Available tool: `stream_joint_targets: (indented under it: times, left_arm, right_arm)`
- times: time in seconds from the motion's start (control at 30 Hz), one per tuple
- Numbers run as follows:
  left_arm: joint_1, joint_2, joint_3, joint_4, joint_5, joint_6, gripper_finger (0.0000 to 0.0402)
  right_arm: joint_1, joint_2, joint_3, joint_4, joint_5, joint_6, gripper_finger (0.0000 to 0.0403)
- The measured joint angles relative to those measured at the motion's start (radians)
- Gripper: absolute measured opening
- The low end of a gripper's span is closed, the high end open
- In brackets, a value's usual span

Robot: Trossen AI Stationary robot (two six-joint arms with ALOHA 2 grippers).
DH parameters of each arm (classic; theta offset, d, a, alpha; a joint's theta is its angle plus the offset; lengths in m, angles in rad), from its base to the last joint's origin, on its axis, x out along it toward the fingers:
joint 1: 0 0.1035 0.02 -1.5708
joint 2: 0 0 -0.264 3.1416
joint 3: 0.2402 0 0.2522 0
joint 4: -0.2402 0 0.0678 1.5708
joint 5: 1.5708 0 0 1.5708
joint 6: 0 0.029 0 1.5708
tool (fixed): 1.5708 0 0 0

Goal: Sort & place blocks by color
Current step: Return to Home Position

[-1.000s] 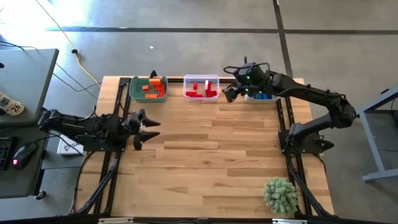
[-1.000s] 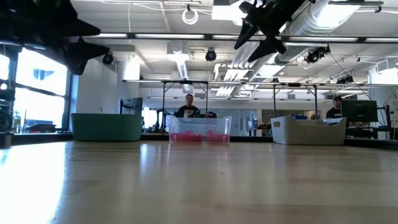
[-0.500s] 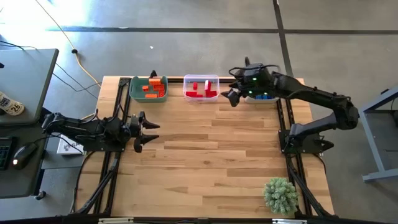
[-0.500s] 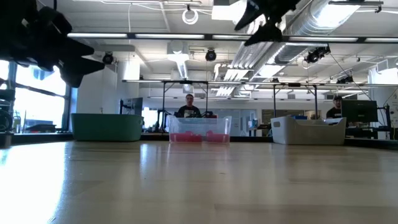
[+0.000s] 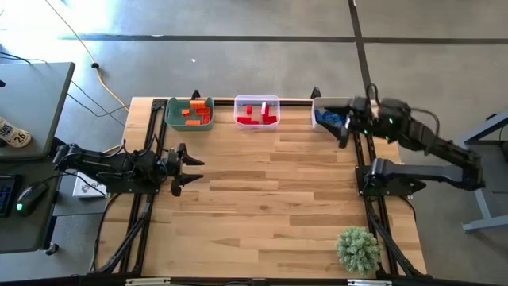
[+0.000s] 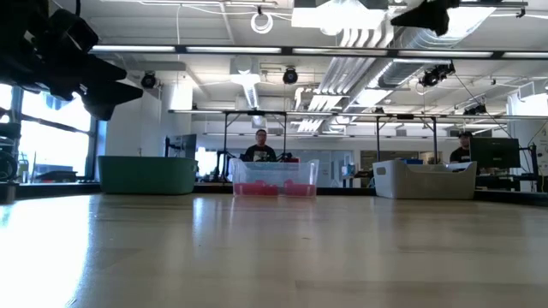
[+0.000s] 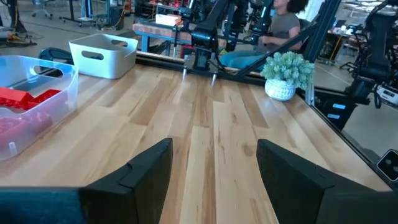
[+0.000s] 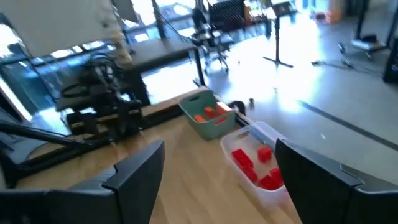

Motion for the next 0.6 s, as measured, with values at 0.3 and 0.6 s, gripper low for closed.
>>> stream_joint_targets:
  times: [0.3,0.6]
  left_arm:
    - [0.0,0.0,0.0,0.0,0.0,0.0,0.0223]
    - [0.0,0.0,0.0,0.0,-0.003,0.0,0.0223]
  right_arm:
    - [0.052,-0.332,-0.397,0.162,-0.009,0.074,0.0293]
    - [0.089,-0.568,-0.665,0.238,-0.021,0.115,0.0293]
